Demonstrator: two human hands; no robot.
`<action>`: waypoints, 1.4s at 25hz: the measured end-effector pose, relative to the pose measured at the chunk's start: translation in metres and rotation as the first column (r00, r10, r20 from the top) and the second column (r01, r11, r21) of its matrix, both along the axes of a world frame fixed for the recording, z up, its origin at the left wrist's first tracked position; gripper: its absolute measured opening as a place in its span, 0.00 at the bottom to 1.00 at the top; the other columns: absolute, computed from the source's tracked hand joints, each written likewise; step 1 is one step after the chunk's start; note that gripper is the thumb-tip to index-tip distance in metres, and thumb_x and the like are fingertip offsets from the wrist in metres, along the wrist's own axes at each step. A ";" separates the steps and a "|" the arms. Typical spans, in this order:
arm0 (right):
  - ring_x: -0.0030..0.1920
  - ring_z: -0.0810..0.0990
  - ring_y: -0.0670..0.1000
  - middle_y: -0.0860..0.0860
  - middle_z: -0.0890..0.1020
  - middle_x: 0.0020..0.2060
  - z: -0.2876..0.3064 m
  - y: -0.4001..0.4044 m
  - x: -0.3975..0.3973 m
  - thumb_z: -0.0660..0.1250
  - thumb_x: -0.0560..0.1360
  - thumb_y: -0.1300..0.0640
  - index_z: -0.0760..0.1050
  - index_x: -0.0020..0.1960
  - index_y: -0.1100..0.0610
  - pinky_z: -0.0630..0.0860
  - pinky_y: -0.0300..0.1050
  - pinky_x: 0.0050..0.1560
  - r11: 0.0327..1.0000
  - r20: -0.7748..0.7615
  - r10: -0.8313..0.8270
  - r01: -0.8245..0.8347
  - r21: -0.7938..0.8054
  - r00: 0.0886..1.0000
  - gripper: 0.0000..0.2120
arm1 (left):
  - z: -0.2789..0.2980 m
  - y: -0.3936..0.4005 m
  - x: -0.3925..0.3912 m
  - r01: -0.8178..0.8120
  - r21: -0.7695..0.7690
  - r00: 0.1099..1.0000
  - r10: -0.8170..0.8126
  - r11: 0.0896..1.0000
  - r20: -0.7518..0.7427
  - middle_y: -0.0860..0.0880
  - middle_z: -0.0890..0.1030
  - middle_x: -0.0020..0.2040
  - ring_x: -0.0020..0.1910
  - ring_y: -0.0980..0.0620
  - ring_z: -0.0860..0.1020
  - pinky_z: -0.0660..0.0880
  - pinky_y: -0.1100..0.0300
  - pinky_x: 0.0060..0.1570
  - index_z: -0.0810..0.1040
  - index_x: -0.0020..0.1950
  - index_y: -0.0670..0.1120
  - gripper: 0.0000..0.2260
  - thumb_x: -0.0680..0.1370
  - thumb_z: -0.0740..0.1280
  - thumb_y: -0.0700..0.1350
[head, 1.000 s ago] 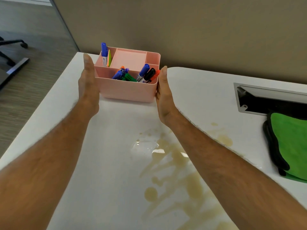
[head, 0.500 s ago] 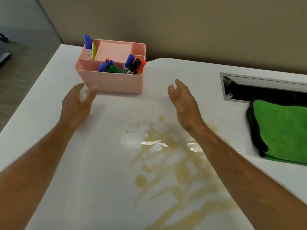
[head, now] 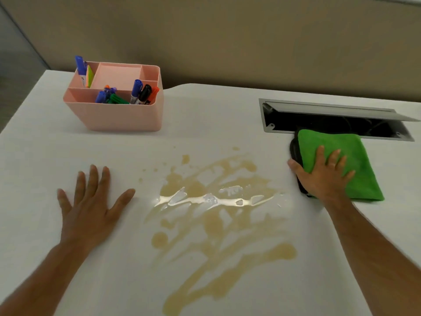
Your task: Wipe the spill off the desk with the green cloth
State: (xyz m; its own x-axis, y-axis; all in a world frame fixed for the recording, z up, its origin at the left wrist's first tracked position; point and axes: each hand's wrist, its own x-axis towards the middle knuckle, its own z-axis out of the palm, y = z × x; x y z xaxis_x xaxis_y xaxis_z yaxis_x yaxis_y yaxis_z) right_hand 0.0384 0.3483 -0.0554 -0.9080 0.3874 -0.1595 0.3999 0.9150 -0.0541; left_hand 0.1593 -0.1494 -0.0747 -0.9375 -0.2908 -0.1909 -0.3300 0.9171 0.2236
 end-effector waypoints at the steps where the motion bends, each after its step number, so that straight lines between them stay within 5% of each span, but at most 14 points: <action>1: 0.78 0.45 0.66 0.65 0.48 0.79 -0.003 0.001 -0.001 0.46 0.73 0.25 0.47 0.80 0.54 0.43 0.72 0.72 1.000 -0.009 0.005 -0.005 0.000 1.000 0.46 | 0.000 0.003 0.001 -0.009 -0.010 1.000 0.009 1.000 0.000 0.52 0.42 0.83 0.82 0.51 0.38 0.35 0.39 0.76 0.43 0.82 0.53 0.47 0.70 0.36 0.78; 6: 0.76 0.56 0.69 0.64 0.61 0.77 0.001 0.012 -0.002 0.47 0.74 0.43 0.58 0.78 0.56 0.52 0.74 0.71 0.998 -0.084 0.061 -0.062 -0.012 0.995 0.35 | 0.000 0.009 0.001 -0.017 -0.047 1.000 0.016 0.999 -0.017 0.51 0.43 0.84 0.82 0.50 0.39 0.37 0.37 0.77 0.43 0.82 0.52 0.48 0.70 0.37 0.79; 10: 0.65 0.70 0.71 0.70 0.75 0.62 0.022 0.005 0.004 0.48 0.74 0.44 0.70 0.66 0.65 0.63 0.72 0.66 0.990 -0.245 0.013 -0.047 -0.133 0.970 0.32 | 0.000 0.011 0.002 -0.018 -0.063 0.999 0.015 0.998 -0.034 0.51 0.43 0.84 0.82 0.50 0.40 0.38 0.37 0.76 0.44 0.82 0.52 0.47 0.71 0.38 0.79; 13: 0.63 0.71 0.72 0.71 0.77 0.56 0.026 -0.029 0.018 0.50 0.74 0.46 0.74 0.58 0.68 0.66 0.71 0.65 0.976 -0.309 0.063 -0.123 -0.180 0.949 0.30 | -0.001 0.011 0.002 -0.015 -0.070 0.999 0.013 0.997 -0.037 0.50 0.44 0.84 0.82 0.50 0.40 0.38 0.36 0.76 0.44 0.83 0.52 0.47 0.71 0.39 0.79; 16: 0.69 0.66 0.71 0.66 0.72 0.66 0.018 -0.056 0.024 0.47 0.74 0.35 0.75 0.64 0.60 0.65 0.73 0.66 0.973 -0.141 0.192 -0.207 -0.101 0.971 0.36 | 0.000 0.011 0.001 -0.019 -0.063 0.999 0.017 0.998 -0.041 0.50 0.44 0.84 0.82 0.50 0.40 0.39 0.36 0.77 0.45 0.83 0.52 0.46 0.71 0.39 0.79; 21: 0.79 0.46 0.63 0.58 0.50 0.80 0.013 -0.034 0.018 0.42 0.69 0.21 0.55 0.78 0.44 0.46 0.69 0.74 0.927 -0.117 0.375 -0.374 0.037 0.919 0.45 | -0.001 0.011 0.002 -0.024 -0.070 0.999 0.021 0.997 -0.042 0.50 0.44 0.84 0.82 0.50 0.40 0.39 0.36 0.76 0.45 0.82 0.52 0.46 0.71 0.39 0.79; 24: 0.79 0.44 0.61 0.55 0.48 0.81 -0.005 -0.022 0.015 0.37 0.70 0.22 0.46 0.79 0.40 0.43 0.71 0.75 0.890 -0.035 0.455 -0.453 0.047 0.890 0.42 | -0.002 0.011 0.002 -0.023 -0.077 0.999 0.020 0.997 -0.044 0.50 0.44 0.84 0.82 0.50 0.40 0.39 0.36 0.76 0.44 0.82 0.52 0.46 0.71 0.38 0.79; 29: 0.78 0.43 0.67 0.50 0.46 0.81 -0.012 -0.031 -0.004 0.41 0.76 0.30 0.42 0.78 0.36 0.42 0.77 0.70 0.935 -0.049 0.355 -0.355 0.019 0.934 0.32 | -0.003 0.012 0.002 -0.023 -0.082 0.998 0.019 0.996 -0.053 0.50 0.45 0.84 0.82 0.49 0.41 0.39 0.36 0.77 0.45 0.82 0.52 0.47 0.71 0.38 0.79; 35: 0.80 0.43 0.57 0.42 0.52 0.80 -0.007 -0.037 -0.019 0.45 0.77 0.37 0.54 0.77 0.36 0.39 0.81 0.67 0.889 -0.057 0.452 -0.455 -0.050 0.890 0.28 | -0.004 0.011 0.001 -0.022 -0.090 0.999 0.018 0.996 -0.044 0.50 0.44 0.84 0.82 0.49 0.41 0.39 0.36 0.77 0.44 0.82 0.52 0.47 0.71 0.38 0.79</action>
